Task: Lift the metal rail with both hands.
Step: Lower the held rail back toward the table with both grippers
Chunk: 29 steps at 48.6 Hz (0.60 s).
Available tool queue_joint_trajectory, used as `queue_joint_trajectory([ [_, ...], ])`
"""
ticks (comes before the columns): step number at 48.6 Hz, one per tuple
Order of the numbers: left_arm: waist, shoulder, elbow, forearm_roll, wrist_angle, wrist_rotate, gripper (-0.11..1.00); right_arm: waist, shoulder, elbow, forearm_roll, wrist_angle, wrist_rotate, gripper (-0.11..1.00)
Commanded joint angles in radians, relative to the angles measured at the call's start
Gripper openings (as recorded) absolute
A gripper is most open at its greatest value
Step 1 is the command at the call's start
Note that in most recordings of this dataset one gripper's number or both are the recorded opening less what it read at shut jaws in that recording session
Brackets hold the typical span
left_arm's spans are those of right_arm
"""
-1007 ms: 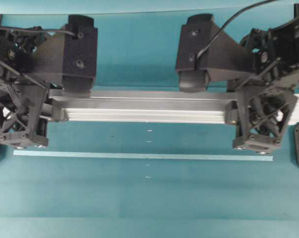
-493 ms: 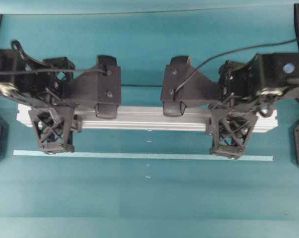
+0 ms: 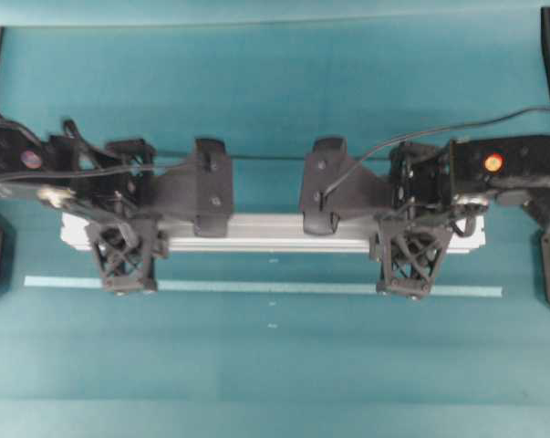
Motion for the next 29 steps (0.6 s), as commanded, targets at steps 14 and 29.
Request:
queue_joint_trajectory([
  [14,0.003,0.092,0.046,-0.005,-0.16,-0.014,0.29,-0.011,0.083,0.058,-0.003,-0.184,-0.015,0.38],
  [29,0.002,0.155,0.123,-0.005,-0.278,-0.015,0.29,0.008,0.14,0.126,-0.003,-0.313,-0.018,0.38],
])
